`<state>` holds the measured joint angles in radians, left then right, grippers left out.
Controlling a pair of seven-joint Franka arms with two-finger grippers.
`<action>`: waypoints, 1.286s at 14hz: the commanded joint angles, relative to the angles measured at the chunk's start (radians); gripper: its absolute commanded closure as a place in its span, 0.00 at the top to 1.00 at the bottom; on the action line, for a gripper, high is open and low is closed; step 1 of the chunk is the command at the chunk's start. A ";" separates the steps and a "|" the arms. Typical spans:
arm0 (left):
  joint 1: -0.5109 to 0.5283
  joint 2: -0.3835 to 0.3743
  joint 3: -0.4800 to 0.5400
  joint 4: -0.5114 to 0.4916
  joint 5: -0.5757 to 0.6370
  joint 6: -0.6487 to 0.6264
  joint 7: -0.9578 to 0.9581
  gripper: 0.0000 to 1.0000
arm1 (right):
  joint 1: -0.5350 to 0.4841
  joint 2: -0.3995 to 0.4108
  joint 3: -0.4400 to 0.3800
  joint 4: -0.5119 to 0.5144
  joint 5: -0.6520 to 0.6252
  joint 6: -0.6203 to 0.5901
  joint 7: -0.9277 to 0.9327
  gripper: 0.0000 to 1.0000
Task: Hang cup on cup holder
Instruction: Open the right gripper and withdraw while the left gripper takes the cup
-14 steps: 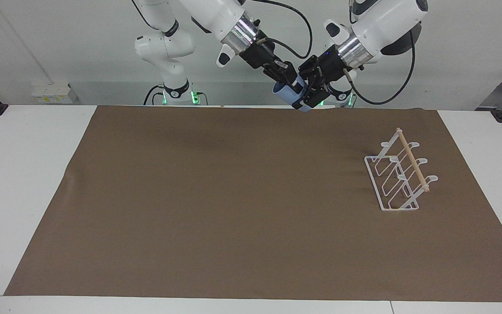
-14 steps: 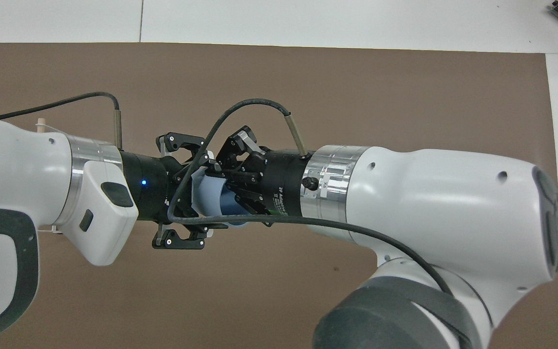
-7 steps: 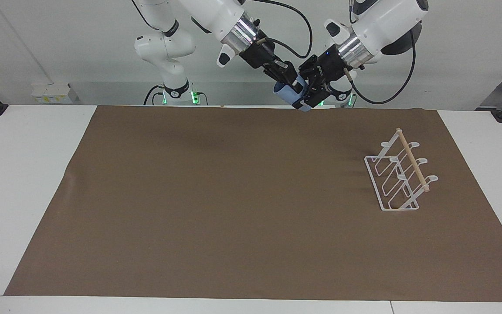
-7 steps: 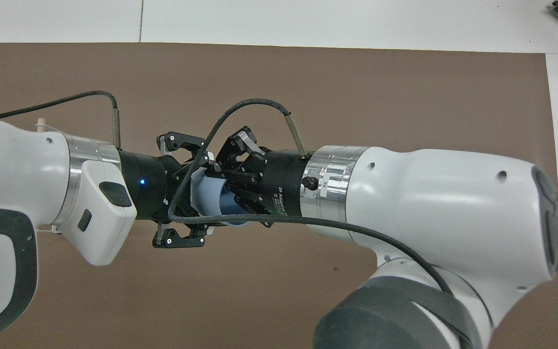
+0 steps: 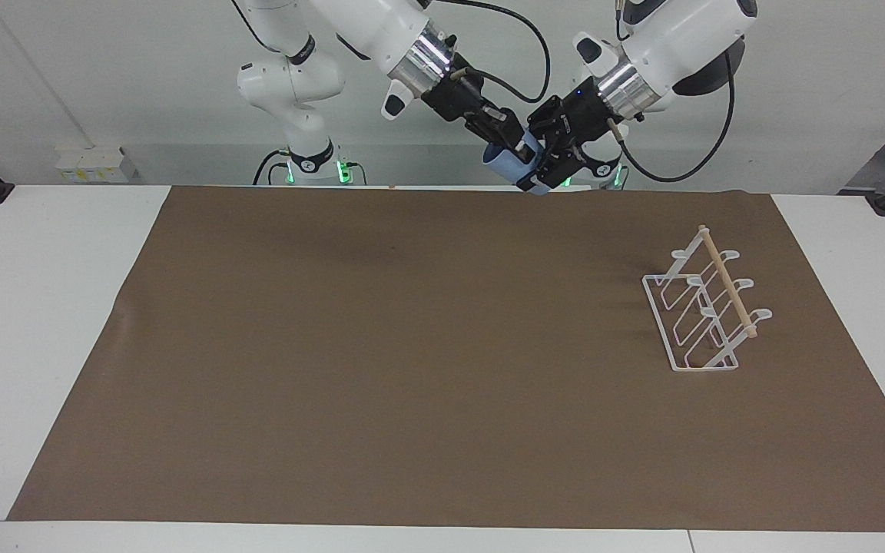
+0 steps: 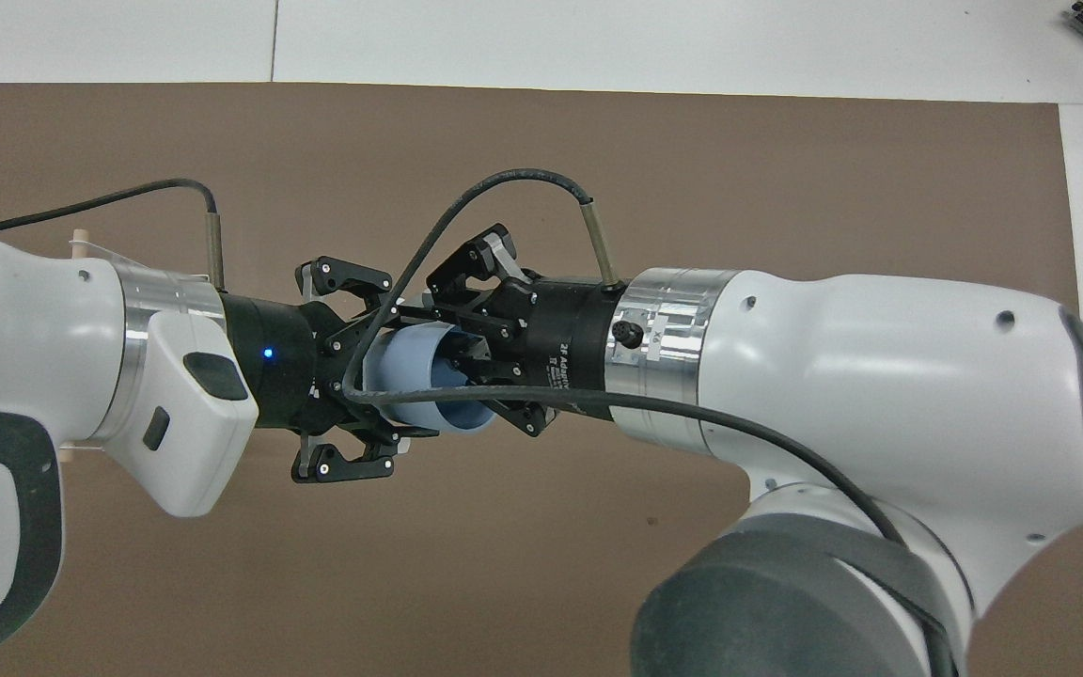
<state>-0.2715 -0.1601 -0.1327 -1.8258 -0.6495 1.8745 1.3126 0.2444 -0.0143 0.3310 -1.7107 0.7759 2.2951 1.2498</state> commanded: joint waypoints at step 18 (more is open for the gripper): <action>0.012 -0.032 0.001 -0.030 1.100 -0.057 -0.070 0.00 | -0.161 0.008 0.003 0.000 0.014 -0.066 -0.686 0.37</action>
<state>-0.2671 -0.1629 -0.1289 -1.8312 0.3754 1.8277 1.2747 0.1189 -0.0130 0.3283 -1.7096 0.7873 2.2539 0.6885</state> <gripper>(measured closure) 0.189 0.634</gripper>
